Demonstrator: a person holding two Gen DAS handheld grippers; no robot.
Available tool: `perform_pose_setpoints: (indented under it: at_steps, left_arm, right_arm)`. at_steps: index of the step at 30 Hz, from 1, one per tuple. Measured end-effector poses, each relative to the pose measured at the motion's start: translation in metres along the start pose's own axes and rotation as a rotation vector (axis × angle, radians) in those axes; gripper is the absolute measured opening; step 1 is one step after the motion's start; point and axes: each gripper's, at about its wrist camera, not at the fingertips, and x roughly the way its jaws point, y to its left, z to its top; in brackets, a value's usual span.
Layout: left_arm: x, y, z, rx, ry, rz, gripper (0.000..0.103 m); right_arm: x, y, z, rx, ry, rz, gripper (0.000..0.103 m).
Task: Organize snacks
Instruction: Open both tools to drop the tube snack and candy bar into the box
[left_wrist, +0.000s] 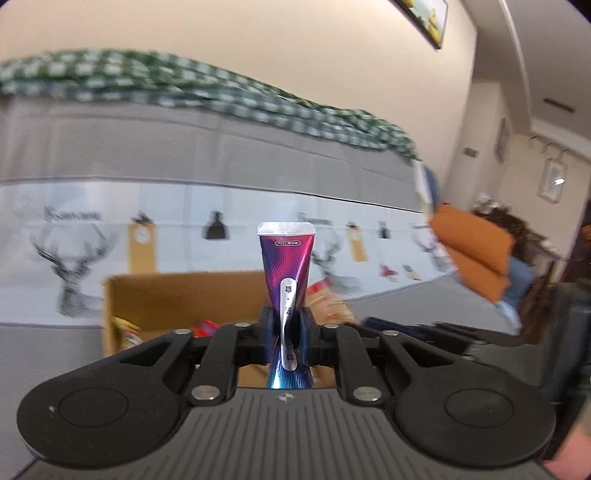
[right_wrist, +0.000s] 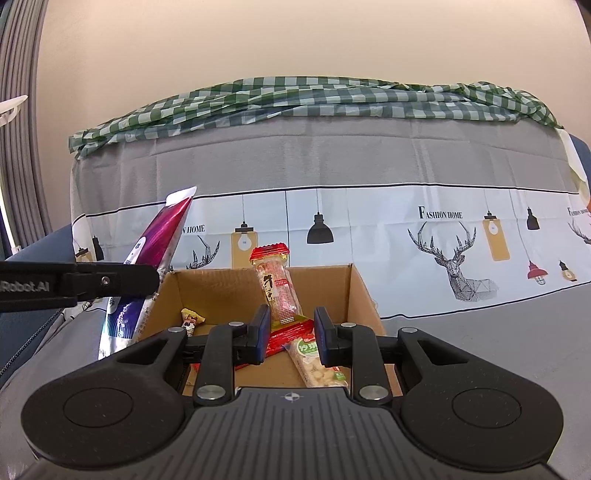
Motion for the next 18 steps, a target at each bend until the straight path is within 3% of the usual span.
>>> perform_pose_setpoints:
  at_steps: [1, 2, 3, 4, 8, 10, 12, 15, 16, 18]
  left_arm:
    - [-0.001, -0.002, -0.001, 0.002, -0.004, 0.0, 0.024]
    - [-0.002, -0.003, -0.001, 0.013, -0.009, 0.003, 0.035]
    - [-0.003, -0.004, -0.001, 0.024, -0.017, 0.007, 0.04]
    - [-0.004, -0.004, -0.001, 0.032, -0.025, 0.013, 0.041]
    - [-0.016, -0.008, -0.004, 0.051, -0.024, 0.052, 0.071]
    - [-0.03, -0.011, -0.006, 0.045, -0.031, 0.093, 0.078]
    - [-0.05, -0.02, -0.009, 0.06, -0.058, 0.142, 0.085]
    - [-0.074, -0.036, -0.017, 0.072, -0.054, 0.206, 0.087]
    - [-0.079, -0.039, -0.02, 0.045, -0.038, 0.212, 0.089]
    - [-0.088, -0.043, -0.029, -0.044, -0.01, 0.231, 0.103]
  right_arm:
    - [0.001, 0.0, 0.0, -0.001, 0.006, -0.005, 0.037]
    - [0.002, -0.001, 0.0, -0.001, 0.014, -0.01, 0.045]
    - [0.003, -0.001, 0.0, 0.0, 0.019, -0.015, 0.058]
    - [0.003, -0.001, 0.001, 0.005, 0.017, -0.023, 0.065]
    - [0.002, -0.002, 0.002, 0.022, 0.012, -0.052, 0.084]
    - [-0.001, -0.003, 0.004, 0.034, 0.032, -0.057, 0.095]
    - [-0.013, -0.004, 0.01, 0.055, 0.038, -0.057, 0.103]
    - [-0.037, -0.006, 0.014, 0.082, 0.032, -0.051, 0.102]
    - [-0.045, -0.006, 0.013, 0.085, 0.036, -0.054, 0.102]
    - [-0.06, -0.004, 0.008, 0.087, 0.049, -0.075, 0.102]
